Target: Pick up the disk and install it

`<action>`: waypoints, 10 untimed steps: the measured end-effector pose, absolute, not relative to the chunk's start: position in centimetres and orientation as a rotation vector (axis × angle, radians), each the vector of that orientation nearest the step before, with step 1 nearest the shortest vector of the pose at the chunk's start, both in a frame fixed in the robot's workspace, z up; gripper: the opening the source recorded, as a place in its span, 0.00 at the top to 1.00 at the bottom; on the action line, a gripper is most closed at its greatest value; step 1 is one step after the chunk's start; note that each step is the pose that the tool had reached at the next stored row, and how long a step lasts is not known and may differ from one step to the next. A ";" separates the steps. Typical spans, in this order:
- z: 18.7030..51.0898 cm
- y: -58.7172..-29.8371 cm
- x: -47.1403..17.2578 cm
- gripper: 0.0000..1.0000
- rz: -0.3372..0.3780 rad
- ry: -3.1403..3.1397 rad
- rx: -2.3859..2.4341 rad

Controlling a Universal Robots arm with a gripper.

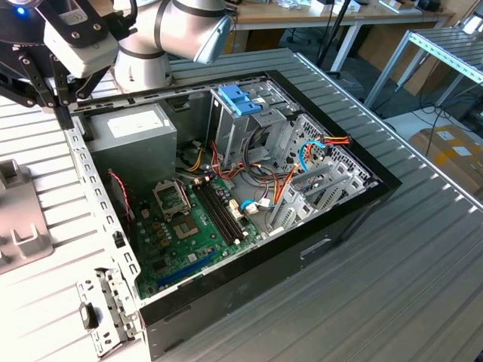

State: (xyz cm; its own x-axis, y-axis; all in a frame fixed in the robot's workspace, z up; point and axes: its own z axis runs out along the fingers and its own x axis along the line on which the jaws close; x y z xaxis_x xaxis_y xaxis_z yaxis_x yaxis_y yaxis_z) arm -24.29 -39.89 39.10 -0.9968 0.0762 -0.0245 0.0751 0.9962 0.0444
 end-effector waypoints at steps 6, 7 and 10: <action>39.1 -39.9 -24.5 0.89 0.068 3.112 0.118; 39.1 -39.9 -24.6 0.89 0.068 3.112 0.118; 39.1 -39.9 -24.8 0.89 0.068 3.112 0.118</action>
State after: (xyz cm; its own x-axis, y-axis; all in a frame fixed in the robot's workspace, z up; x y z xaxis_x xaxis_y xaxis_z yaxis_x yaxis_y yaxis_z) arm -24.80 -39.89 39.09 -0.9968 0.0762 -0.0245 0.0751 0.9962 0.0443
